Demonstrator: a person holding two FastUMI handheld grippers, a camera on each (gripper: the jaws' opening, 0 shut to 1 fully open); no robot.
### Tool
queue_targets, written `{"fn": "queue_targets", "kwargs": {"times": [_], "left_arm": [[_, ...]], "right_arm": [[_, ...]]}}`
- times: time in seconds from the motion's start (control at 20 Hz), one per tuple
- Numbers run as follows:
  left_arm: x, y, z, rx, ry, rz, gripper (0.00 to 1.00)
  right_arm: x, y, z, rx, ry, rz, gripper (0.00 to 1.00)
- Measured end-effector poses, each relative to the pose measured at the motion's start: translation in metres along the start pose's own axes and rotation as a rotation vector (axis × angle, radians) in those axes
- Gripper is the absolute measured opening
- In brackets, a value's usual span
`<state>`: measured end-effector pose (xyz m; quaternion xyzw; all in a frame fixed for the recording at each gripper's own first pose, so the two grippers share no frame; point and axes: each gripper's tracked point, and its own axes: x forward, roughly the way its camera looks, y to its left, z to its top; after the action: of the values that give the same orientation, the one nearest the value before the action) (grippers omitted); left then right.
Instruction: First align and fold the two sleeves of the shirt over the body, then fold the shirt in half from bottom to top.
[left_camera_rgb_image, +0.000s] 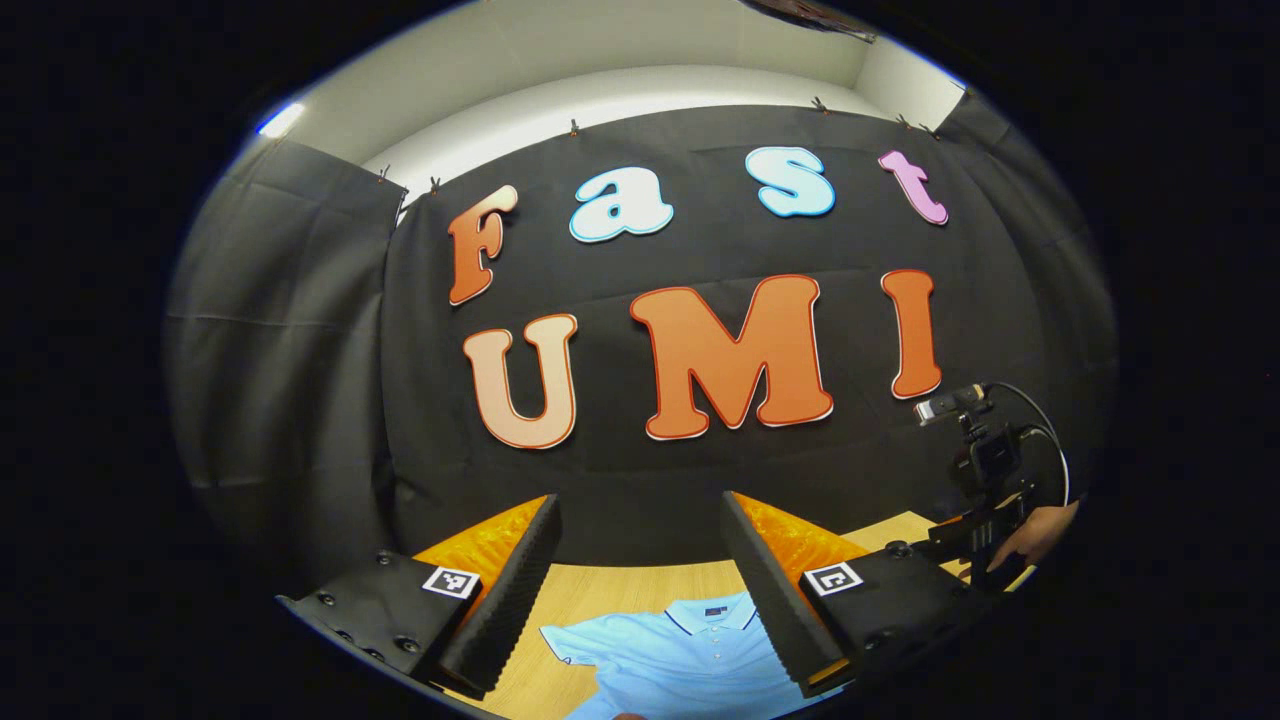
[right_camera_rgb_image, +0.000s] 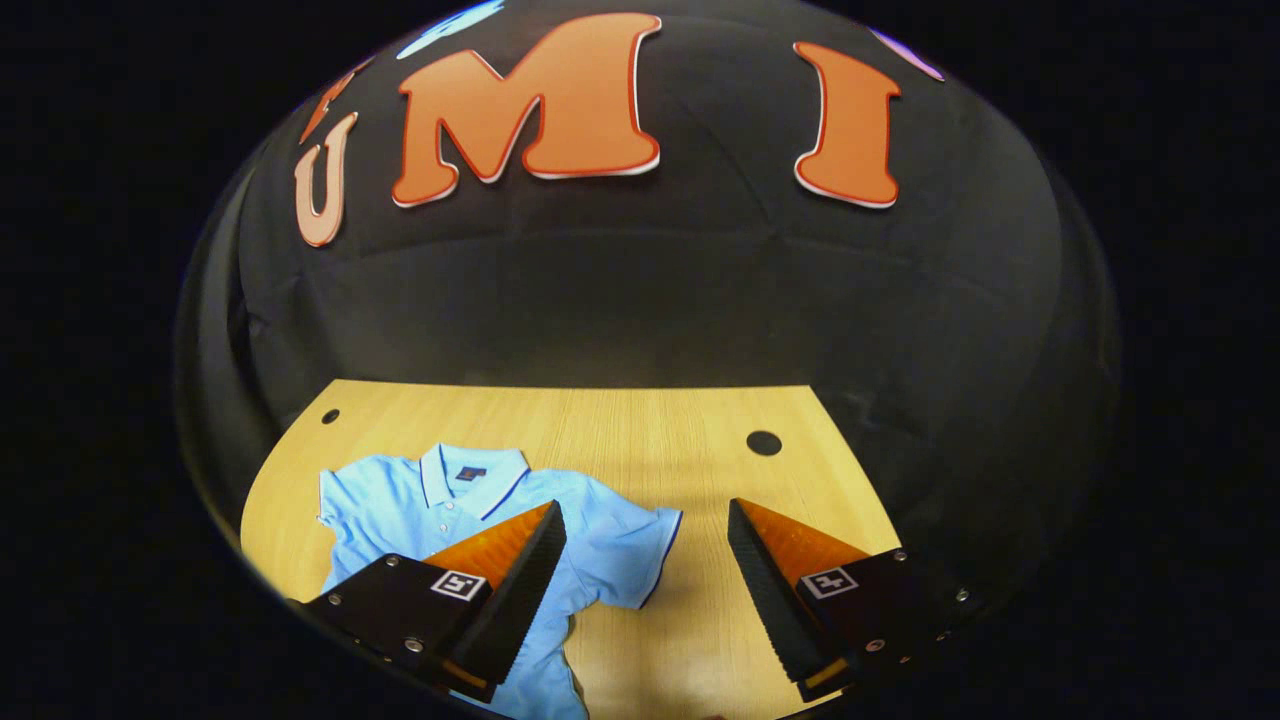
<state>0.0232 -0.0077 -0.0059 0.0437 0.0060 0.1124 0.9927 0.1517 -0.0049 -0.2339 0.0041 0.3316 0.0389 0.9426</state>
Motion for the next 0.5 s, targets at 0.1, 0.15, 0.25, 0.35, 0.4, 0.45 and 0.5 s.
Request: {"fn": "queue_targets", "kwargs": {"times": [0.1,0.15,0.25,0.35,0.4,0.45,0.5], "left_arm": [[0.004,0.0,-0.006,0.005,0.019,0.014,1.0],[0.006,0.001,-0.007,0.011,0.028,0.023,1.0],[0.008,0.0,-0.014,0.023,0.052,0.033,1.0],[0.013,0.002,-0.02,0.032,0.076,0.043,1.0],[0.016,0.003,-0.025,0.035,0.086,0.05,1.0],[0.018,0.004,-0.026,0.038,0.095,0.056,1.0],[0.02,0.003,-0.031,0.039,0.102,0.06,1.0]], "right_arm": [[0.019,0.002,-0.016,0.009,0.069,0.006,0.98],[0.027,0.002,-0.023,0.013,0.104,0.011,0.98],[0.043,0.003,-0.037,0.015,0.169,0.019,0.98],[0.058,0.005,-0.052,0.02,0.237,0.026,0.97],[0.066,0.005,-0.058,0.024,0.265,0.024,0.96],[0.073,0.007,-0.067,0.033,0.302,0.027,0.96],[0.076,0.009,-0.073,0.048,0.336,0.03,0.95]]}}
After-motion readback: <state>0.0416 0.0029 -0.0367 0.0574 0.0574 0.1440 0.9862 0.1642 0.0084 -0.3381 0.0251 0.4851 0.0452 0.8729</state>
